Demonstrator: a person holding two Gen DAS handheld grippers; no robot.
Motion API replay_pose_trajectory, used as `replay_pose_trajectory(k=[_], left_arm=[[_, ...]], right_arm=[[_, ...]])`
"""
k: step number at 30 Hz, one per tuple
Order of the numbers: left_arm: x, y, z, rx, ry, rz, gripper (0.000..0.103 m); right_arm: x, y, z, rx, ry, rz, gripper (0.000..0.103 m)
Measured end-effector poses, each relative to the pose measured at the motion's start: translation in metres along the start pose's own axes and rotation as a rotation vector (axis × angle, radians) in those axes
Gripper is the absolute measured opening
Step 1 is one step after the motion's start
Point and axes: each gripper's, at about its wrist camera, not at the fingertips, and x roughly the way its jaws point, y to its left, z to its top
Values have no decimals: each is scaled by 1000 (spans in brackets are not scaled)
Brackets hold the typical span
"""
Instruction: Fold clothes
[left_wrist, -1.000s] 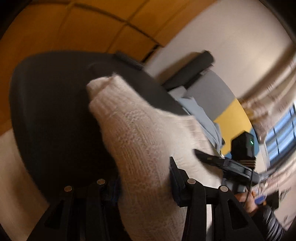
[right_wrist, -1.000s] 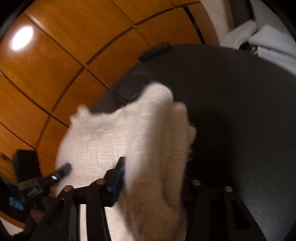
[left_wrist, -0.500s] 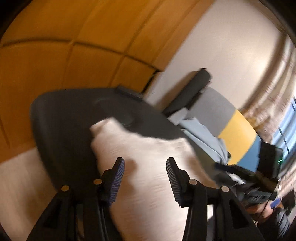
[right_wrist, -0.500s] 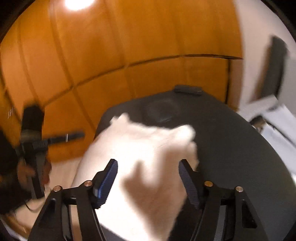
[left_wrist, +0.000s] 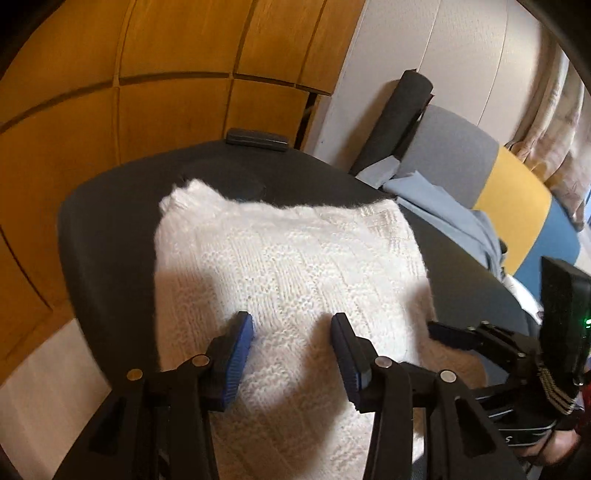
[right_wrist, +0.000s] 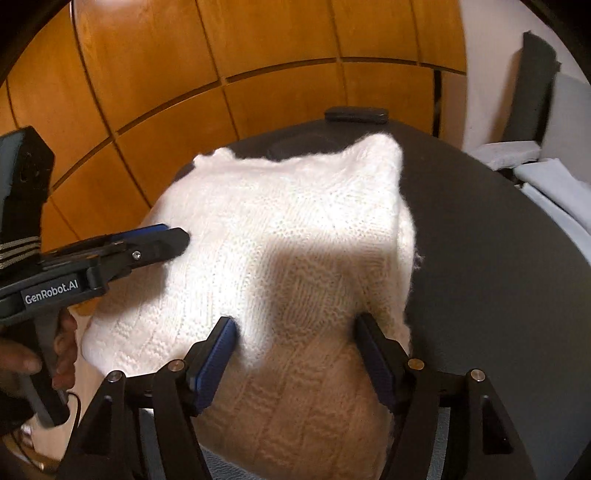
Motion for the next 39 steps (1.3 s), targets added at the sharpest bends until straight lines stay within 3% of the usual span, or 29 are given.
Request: replay_pose_trajectory(k=[5, 7, 10, 14, 16, 18, 20, 26, 29, 34, 39], left_arm=[[-50, -7, -6, -9, -57, 277, 48], [-69, -5, -4, -22, -79, 309, 48], [-100, -9, 4, 13, -93, 342, 48], [-132, -16, 13, -4, -142, 337, 45], [-149, -16, 14, 10, -165, 283, 37], [-165, -13, 15, 20, -191, 223, 38], [-174, -13, 15, 25, -220, 271, 37], [-169, -20, 14, 22, -179, 239, 37], [-157, -17, 8, -11, -136, 299, 37], [-150, -12, 4, -24, -116, 339, 39], [-155, -6, 5, -52, -135, 317, 39]], right_arm=[[-44, 17, 0, 60, -85, -139, 73], [-64, 25, -1, 89, -136, -184, 86], [-80, 42, -1, 70, -160, -241, 95], [-88, 62, -5, 29, -136, -287, 95], [-94, 74, -9, -12, -151, -335, 98], [-107, 80, -19, -32, -171, -331, 101], [-118, 87, -25, -51, -190, -330, 103], [-131, 105, -35, -101, -202, -332, 103], [-131, 106, -38, -103, -191, -330, 103], [-129, 106, -42, -101, -176, -322, 103], [-127, 106, -45, -99, -161, -313, 103]])
